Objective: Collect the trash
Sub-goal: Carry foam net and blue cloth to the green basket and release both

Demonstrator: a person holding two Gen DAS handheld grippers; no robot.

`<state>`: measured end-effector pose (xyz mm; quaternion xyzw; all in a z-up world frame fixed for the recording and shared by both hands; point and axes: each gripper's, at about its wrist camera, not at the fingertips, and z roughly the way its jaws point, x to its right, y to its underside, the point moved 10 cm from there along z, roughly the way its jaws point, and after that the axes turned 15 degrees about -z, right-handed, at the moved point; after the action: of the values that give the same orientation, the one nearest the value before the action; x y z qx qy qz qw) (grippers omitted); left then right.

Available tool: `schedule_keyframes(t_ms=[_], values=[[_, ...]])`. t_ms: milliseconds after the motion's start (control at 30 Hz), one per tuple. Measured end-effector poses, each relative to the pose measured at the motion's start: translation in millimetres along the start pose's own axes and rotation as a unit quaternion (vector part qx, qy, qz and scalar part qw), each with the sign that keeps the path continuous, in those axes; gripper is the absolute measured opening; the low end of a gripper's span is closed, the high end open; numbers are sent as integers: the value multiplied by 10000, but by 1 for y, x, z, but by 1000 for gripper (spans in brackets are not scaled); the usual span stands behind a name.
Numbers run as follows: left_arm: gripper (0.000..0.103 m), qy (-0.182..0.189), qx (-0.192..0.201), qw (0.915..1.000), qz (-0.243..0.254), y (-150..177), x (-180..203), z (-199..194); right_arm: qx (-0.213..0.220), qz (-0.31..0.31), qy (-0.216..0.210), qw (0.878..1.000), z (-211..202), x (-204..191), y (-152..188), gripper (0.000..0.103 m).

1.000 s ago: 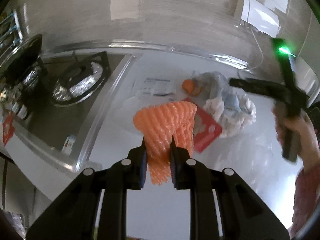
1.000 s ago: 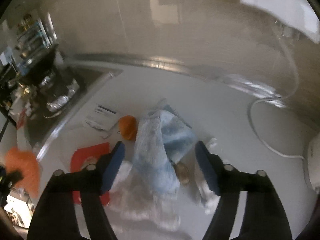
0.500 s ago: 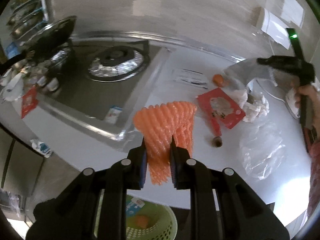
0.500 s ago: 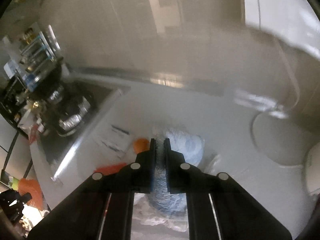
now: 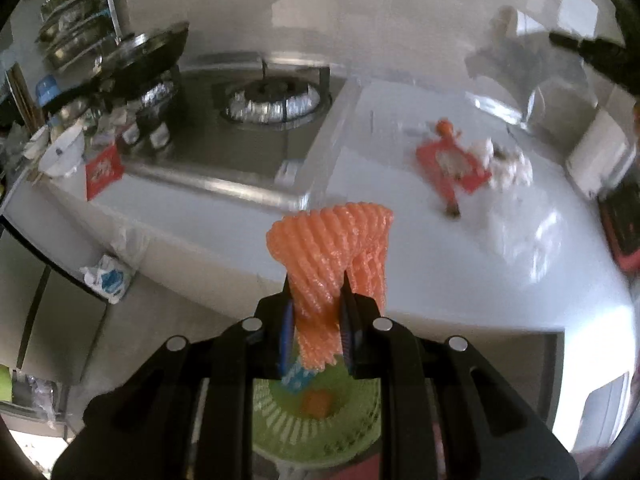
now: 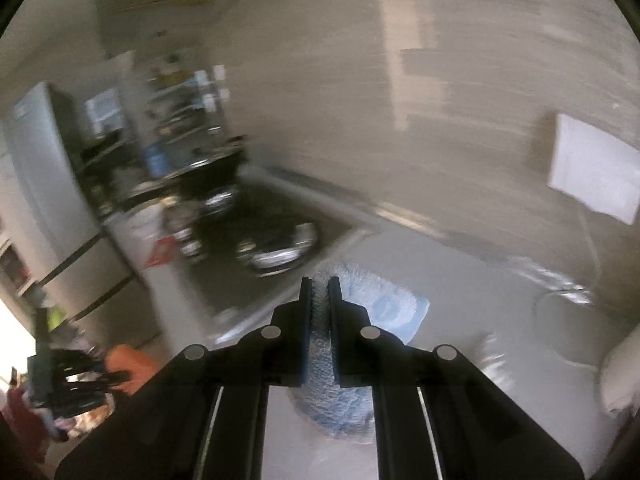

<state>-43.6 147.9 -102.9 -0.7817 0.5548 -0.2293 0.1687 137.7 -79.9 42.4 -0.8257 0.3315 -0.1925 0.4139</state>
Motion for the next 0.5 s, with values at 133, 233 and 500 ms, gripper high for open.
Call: schedule_keyframes(t_ms=[133,233,500], values=[[19,40,-397,9992,39,41,-13,13,-80,-8,-583,9983,2,-62,18,9],[19,78,-757,9971,50,72,-20,33,-357,-93,-1057,9937,16,-116,44,9],[43,-151,-1441,9894,-12,131,-45,85,-1111,4,-1844,9766,57,-204,112,9]])
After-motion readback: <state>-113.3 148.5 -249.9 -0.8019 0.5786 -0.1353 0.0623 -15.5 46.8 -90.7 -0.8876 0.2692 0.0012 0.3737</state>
